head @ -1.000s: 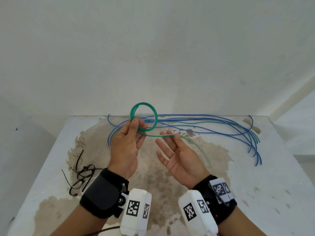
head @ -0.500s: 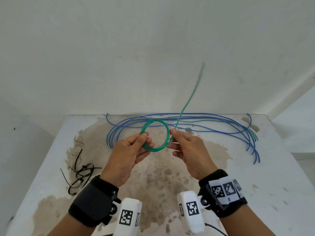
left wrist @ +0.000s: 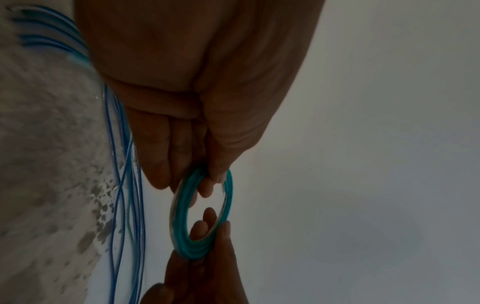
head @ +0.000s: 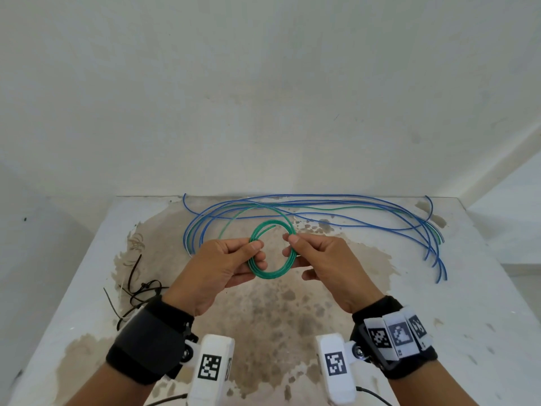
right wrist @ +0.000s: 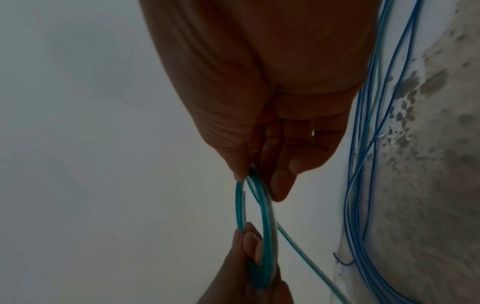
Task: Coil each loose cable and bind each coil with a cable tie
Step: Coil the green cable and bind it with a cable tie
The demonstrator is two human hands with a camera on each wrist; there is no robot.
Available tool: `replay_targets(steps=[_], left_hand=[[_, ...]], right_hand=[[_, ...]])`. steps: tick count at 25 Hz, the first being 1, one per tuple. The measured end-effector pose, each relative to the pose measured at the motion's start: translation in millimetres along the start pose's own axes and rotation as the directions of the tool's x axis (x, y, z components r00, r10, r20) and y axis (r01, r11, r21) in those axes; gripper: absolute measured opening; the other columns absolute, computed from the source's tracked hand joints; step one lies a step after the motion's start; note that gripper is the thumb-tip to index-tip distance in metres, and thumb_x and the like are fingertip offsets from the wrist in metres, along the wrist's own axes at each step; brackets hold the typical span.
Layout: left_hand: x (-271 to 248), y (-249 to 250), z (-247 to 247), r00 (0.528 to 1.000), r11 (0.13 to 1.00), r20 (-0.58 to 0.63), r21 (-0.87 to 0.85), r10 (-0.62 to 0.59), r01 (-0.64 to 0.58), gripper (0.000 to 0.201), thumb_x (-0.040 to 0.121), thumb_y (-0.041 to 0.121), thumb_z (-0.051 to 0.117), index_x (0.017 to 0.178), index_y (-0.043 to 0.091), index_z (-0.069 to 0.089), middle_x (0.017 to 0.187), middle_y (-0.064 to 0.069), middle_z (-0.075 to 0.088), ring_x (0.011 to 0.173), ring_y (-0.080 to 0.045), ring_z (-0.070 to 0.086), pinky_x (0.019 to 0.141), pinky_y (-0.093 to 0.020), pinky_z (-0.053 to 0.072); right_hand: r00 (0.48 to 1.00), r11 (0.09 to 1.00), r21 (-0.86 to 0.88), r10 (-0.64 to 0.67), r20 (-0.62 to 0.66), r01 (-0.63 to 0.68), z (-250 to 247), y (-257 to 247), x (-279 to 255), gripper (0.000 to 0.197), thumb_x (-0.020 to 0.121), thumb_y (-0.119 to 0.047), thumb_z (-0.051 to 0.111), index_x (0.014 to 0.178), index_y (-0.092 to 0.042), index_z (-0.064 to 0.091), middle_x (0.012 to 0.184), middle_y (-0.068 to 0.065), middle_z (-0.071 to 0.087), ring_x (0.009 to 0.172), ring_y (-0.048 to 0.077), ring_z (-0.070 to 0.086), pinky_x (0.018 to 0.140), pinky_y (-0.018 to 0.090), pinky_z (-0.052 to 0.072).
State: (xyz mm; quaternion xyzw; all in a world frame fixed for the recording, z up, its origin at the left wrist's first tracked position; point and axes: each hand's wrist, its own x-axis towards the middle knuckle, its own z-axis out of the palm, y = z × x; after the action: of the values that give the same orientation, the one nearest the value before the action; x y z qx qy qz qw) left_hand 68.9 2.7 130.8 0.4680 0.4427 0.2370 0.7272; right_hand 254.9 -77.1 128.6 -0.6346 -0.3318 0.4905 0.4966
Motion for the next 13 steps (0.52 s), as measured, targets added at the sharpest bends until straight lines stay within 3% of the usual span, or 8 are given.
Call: replay_targets(steps=[5,9,11,13], left_hand=[[5.4,2.0,-2.3,0.998,0.993,-0.049,-0.107,-0.045,0.040,0.018,0.094,0.023,0.064,0.102,0.010,0.074,0.090,-0.004,0.076,0.081,-0.015,0.075,0.071,-0.025,0.061],[4.0,3.9,-2.7,0.999,0.997,-0.021,-0.060,-0.049,0.048,0.019,0.094,0.023,0.064,0.103,0.011,0.075,0.090,-0.005,0.076,0.083,-0.017,0.075,0.072,-0.025,0.061],[4.9,4.1,-2.5,0.999,0.996,-0.037,-0.080,-0.033,0.030,0.018,0.094,0.023,0.064,0.102,0.012,0.074,0.089,-0.003,0.076,0.081,-0.014,0.075,0.072,-0.023,0.060],[7.9,4.2,-2.0,0.995,0.985,-0.098,-0.172,-0.005,-0.012,0.015,0.095,0.023,0.062,0.097,0.014,0.073,0.087,0.000,0.075,0.079,-0.010,0.074,0.071,-0.022,0.059]], right_hand=[[1.000,0.999,-0.045,-0.009,0.025,0.010,-2.0,5.3,0.9,0.016,0.097,-0.025,0.067,0.101,-0.015,0.079,0.086,0.002,0.078,0.080,0.013,0.076,0.060,0.022,0.054],[1.000,0.999,-0.053,-0.011,0.023,0.012,-5.1,6.3,0.8,0.016,0.097,-0.026,0.066,0.102,-0.016,0.078,0.088,0.002,0.079,0.083,0.015,0.076,0.061,0.023,0.054],[1.000,1.000,0.008,0.006,0.020,-0.007,-5.0,7.5,2.1,0.018,0.099,-0.026,0.063,0.106,-0.017,0.077,0.093,0.003,0.079,0.085,0.015,0.076,0.062,0.023,0.055],[0.999,0.984,0.176,0.041,0.000,-0.041,-2.1,8.2,4.2,0.022,0.101,-0.025,0.059,0.112,-0.014,0.074,0.098,0.004,0.079,0.087,0.016,0.076,0.063,0.022,0.055]])
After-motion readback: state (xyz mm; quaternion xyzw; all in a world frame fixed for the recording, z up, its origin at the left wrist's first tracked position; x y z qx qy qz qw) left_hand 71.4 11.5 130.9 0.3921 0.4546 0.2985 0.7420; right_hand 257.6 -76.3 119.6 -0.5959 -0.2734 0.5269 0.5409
